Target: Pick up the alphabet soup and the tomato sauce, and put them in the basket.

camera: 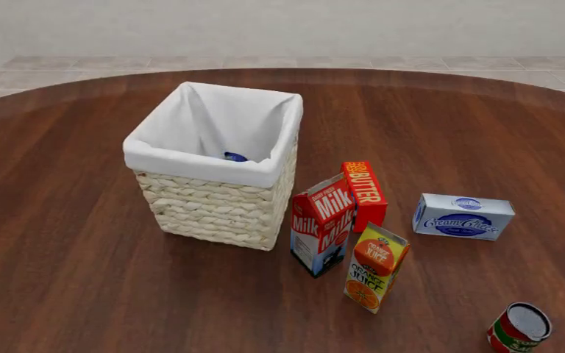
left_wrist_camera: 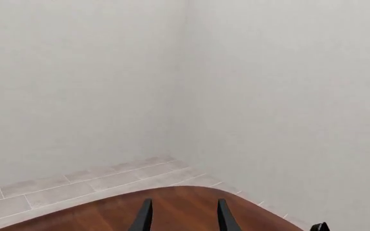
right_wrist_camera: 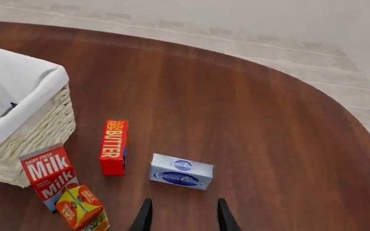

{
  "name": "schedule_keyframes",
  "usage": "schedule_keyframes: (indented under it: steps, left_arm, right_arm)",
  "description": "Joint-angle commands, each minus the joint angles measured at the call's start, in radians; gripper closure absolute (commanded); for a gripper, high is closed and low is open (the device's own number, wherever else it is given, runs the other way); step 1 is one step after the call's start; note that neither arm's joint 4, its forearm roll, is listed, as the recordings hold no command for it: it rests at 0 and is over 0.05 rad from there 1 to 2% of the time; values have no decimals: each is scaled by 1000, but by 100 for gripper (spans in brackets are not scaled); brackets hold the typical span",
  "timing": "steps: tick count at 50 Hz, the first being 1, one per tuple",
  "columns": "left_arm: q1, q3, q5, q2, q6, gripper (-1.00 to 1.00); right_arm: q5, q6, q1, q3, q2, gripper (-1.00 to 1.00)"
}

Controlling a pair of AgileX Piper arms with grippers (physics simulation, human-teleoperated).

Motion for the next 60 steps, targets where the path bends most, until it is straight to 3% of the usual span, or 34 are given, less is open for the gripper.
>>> schedule_keyframes:
  steps: [1,4,8,11,15,16,18,20,22,25,33,38,47,50,55,56,60]
  left_arm:
    - [1,1,-2,-1,-1,-100]
    - [1,1,-2,-1,-1,-100]
    - [1,1,-2,-1,-1,-100]
    - [1,1,-2,-1,-1,-100]
    - [1,1,-2,-1,-1,-100]
    - [1,1,-2,-1,-1,-100]
    - [1,1,-2,-1,-1,-100]
    - [1,1,-2,-1,-1,-100]
    - [1,1,-2,-1,-1,-100]
    - [1,1,-2,-1,-1,-100]
    - [1,1,-2,-1,-1,-100]
    - [1,1,-2,-1,-1,-100]
    - [1,1,-2,-1,-1,-100]
    - [1,1,-2,-1,-1,-100]
    - [1,1,-2,-1,-1,-100]
    - [1,1,-2,-1,-1,-100]
    - [1,1,-2,-1,-1,-100]
  right_arm:
    - [95,-61,-34,-43,12,-100]
    - [124,-63,-39,-52,10,-100]
    - [162,-22,-24,-71,24,-100]
    - [185,-59,-50,-82,10,-100]
    - [214,-56,-58,-86,4,-100]
    - [220,-50,-59,-86,6,-100]
    - [241,26,-16,-93,24,-100]
    - [248,-39,-52,-75,17,-100]
    - [265,9,-23,-79,26,-100]
    - [295,-52,-51,-75,14,-100]
    - [354,-53,-36,-82,18,-100]
    - [401,-86,-57,-103,14,-100]
    - [454,-88,-56,-128,15,-100]
    - [474,-43,-11,-125,25,-100]
    - [484,-35,-24,-113,31,-100]
    - [495,-7,-12,-106,39,-100]
    - [500,-43,-30,-95,38,-100]
